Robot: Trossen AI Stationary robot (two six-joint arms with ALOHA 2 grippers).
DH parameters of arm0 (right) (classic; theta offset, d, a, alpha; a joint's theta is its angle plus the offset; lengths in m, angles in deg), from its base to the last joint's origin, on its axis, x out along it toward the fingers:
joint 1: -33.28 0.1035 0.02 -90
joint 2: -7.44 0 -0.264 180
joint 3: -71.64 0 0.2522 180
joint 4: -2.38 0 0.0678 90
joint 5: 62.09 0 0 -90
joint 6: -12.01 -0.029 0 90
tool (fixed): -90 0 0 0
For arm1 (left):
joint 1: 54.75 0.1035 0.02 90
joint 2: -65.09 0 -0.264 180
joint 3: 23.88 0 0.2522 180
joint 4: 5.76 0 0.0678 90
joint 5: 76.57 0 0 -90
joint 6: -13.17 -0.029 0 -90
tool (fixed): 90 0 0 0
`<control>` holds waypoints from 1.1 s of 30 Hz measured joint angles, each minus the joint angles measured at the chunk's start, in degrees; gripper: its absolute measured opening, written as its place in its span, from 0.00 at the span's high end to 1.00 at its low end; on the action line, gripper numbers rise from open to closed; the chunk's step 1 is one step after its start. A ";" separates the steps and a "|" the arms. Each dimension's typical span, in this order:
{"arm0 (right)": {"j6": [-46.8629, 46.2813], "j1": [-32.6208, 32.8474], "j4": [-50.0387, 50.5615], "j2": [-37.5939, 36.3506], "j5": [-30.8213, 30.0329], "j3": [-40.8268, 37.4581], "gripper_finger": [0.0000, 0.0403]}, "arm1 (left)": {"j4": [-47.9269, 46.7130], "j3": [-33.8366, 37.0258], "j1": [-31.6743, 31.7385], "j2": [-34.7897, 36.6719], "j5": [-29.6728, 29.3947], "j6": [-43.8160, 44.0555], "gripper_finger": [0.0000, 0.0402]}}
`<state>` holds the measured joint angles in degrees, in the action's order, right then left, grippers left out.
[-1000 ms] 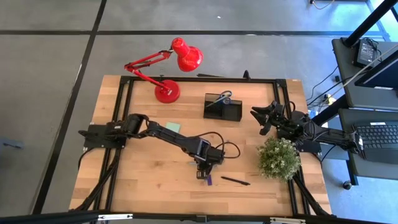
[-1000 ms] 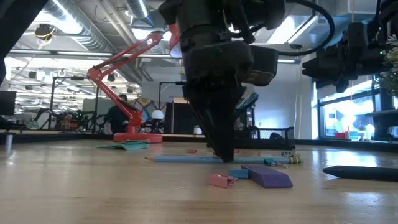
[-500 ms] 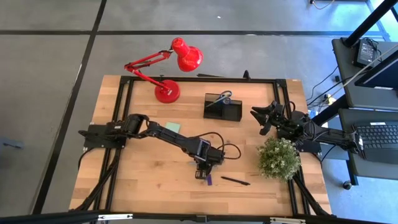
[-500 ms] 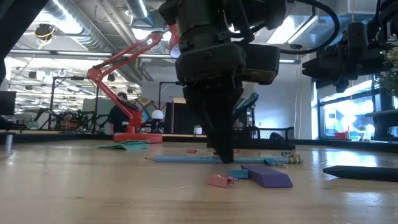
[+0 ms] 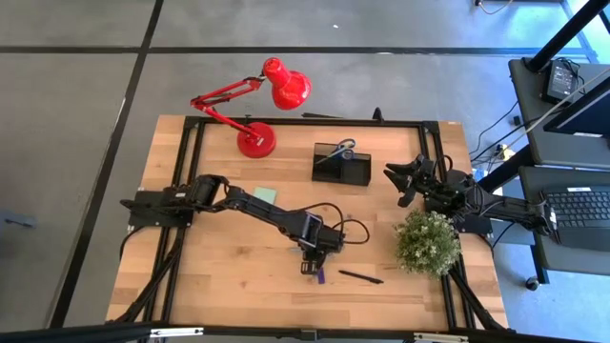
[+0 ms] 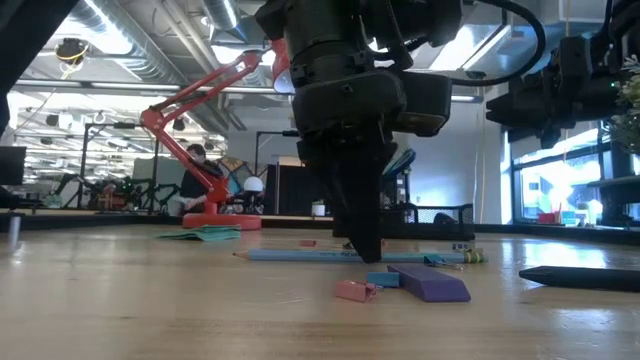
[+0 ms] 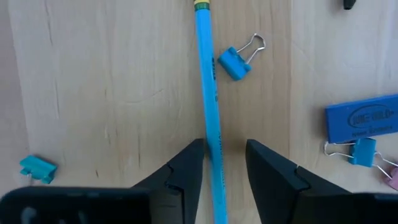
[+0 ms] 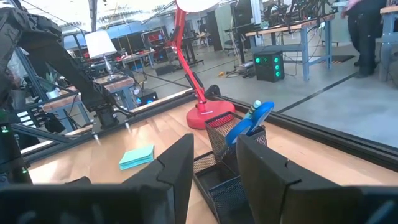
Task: Pick and place office supplies into organizer
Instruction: Put the blue pencil into the black desk organizer
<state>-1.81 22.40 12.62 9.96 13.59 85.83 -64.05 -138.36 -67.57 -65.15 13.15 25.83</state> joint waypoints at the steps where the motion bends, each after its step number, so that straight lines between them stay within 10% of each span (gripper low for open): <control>1: 0.19 0.02 0.00 0.00 0.00 0.00 0.69 | -0.06 0.00 -0.01 0.00 -0.04 0.08 0.73; 15: 0.55 0.01 0.00 0.00 -0.02 0.00 0.69 | -1.32 -0.07 -0.27 -0.07 -0.63 4.34 0.97; 33: 0.38 0.02 0.00 0.00 -0.02 0.00 0.69 | -14.57 0.00 -1.40 0.33 -1.81 4.80 0.99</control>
<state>-1.43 22.42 12.62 9.96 13.57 85.83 -78.62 -138.36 -68.96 -64.82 11.34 30.63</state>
